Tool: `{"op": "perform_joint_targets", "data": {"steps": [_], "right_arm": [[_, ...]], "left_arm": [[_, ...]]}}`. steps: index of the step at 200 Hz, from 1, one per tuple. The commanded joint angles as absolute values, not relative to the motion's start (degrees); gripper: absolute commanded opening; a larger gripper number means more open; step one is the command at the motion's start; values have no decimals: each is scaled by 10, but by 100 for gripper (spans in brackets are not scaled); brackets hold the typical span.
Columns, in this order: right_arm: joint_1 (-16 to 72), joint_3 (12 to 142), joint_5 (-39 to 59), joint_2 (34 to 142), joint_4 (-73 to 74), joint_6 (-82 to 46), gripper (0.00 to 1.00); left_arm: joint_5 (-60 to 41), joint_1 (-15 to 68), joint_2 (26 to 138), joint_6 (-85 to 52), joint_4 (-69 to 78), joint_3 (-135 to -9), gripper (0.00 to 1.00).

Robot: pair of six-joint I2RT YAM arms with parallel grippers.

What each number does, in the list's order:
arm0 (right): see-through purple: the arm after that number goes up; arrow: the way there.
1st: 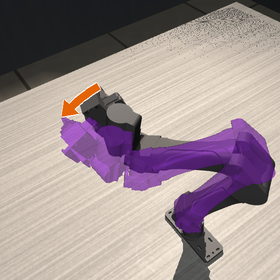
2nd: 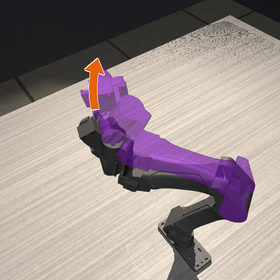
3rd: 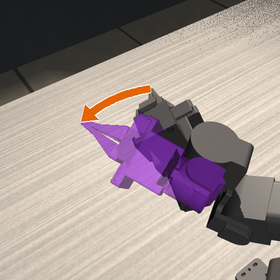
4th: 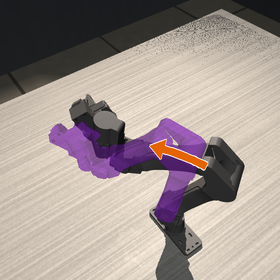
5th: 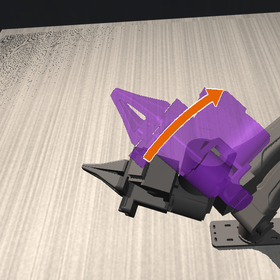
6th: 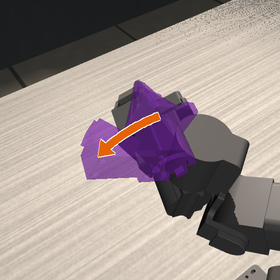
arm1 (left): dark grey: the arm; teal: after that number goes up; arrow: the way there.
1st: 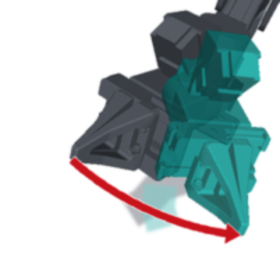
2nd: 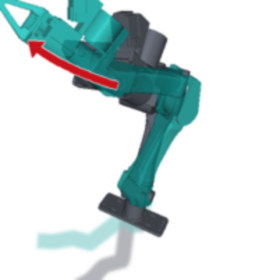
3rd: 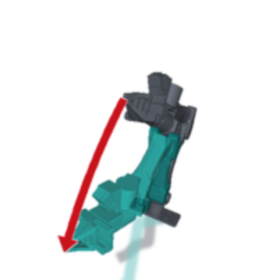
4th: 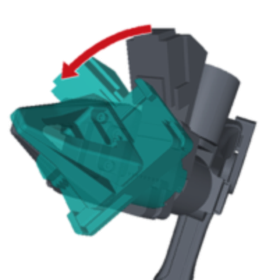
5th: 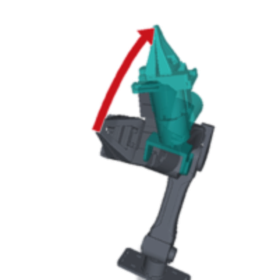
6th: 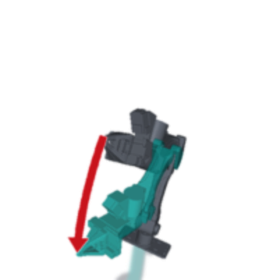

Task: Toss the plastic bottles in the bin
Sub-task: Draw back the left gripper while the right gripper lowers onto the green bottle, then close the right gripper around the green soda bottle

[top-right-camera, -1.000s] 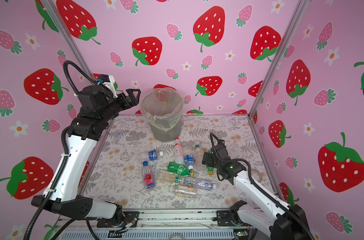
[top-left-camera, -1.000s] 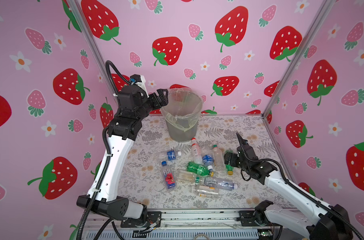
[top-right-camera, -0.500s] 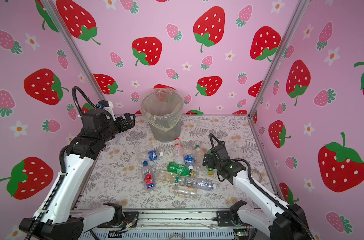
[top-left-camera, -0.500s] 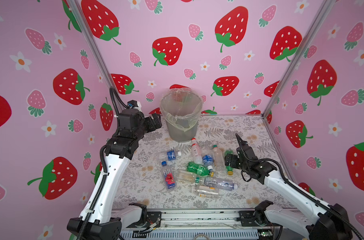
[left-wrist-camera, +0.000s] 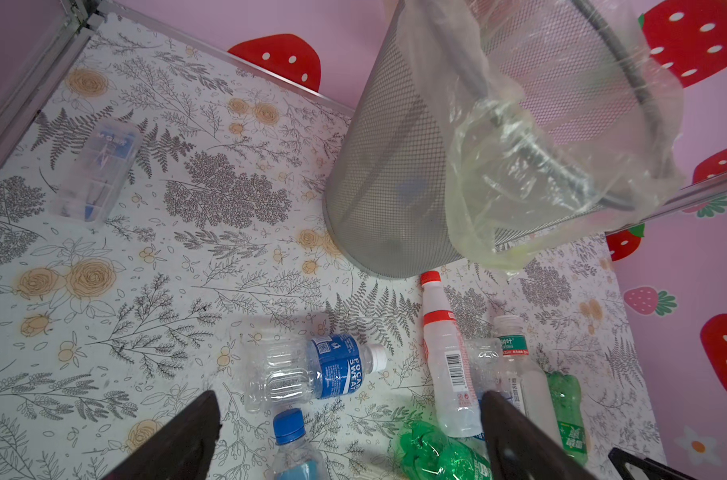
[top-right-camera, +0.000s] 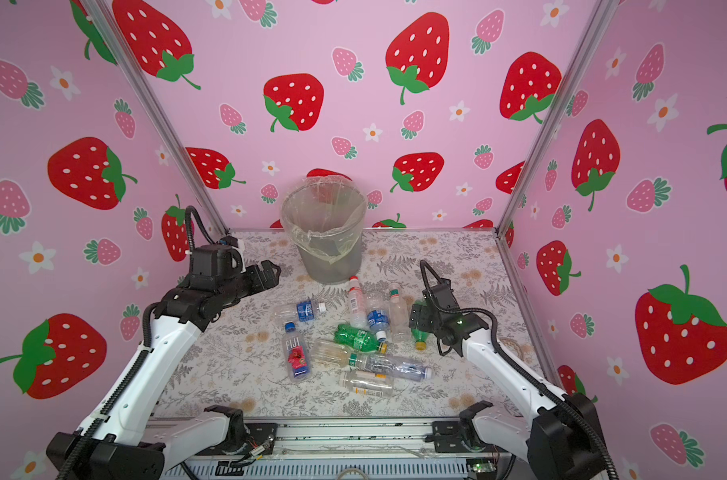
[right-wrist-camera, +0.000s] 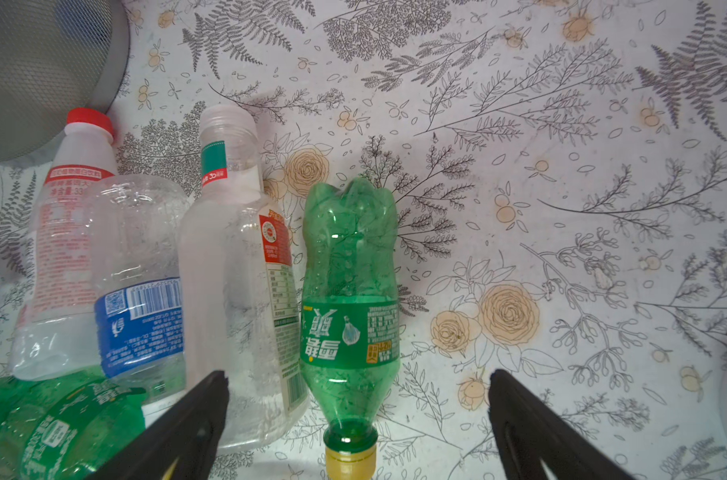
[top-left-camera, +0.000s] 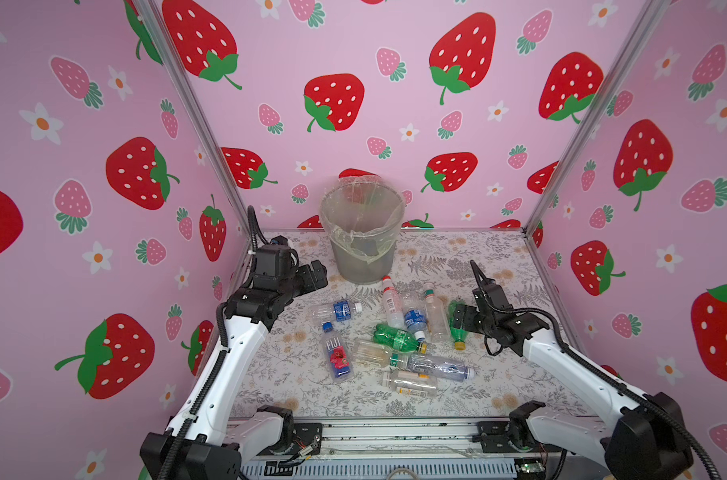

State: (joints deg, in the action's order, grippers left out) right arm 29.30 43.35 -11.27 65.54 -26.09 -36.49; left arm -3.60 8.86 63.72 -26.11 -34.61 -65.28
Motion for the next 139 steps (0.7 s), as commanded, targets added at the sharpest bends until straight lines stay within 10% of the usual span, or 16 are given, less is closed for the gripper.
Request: {"op": "perform_joint_targets", "data": {"steps": [1,139], "right_arm": [[274,447,-94,668,-275,-337,99],[237,409,-41,742,-193,-311,96]], "left_arm": [[-43,83,621,-276,-360,-625,99],[-64,41,637,-279,-366,-593,99]]}}
